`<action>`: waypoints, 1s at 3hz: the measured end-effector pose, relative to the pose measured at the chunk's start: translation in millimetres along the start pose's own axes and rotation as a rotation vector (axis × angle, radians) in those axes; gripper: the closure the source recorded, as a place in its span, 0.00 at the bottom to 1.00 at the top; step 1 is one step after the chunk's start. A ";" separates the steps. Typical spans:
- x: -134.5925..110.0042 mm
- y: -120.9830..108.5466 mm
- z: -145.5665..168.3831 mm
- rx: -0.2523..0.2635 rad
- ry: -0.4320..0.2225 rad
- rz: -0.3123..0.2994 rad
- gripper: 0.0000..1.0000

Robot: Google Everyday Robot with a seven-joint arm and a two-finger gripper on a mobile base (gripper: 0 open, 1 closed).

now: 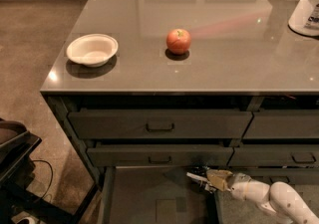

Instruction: Pick blue chip bag from bottom drawer and place on counter

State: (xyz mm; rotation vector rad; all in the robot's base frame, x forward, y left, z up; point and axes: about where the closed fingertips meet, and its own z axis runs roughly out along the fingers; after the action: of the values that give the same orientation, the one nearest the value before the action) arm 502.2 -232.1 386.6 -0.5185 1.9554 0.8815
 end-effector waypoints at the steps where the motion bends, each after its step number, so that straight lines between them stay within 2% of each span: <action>1: 0.0 0.0 0.0 0.000 0.000 0.000 1.00; 2: -0.9 12.8 -5.7 -0.011 0.023 -0.005 1.00; 3: -11.0 37.7 -39.5 0.025 0.041 -0.003 1.00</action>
Offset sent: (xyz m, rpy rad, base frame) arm -0.0281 0.0046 0.0191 -0.0358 0.0272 0.0404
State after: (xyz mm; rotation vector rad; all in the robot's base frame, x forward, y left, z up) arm 460.9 -236.9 423.6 -0.5287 1.9995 0.8495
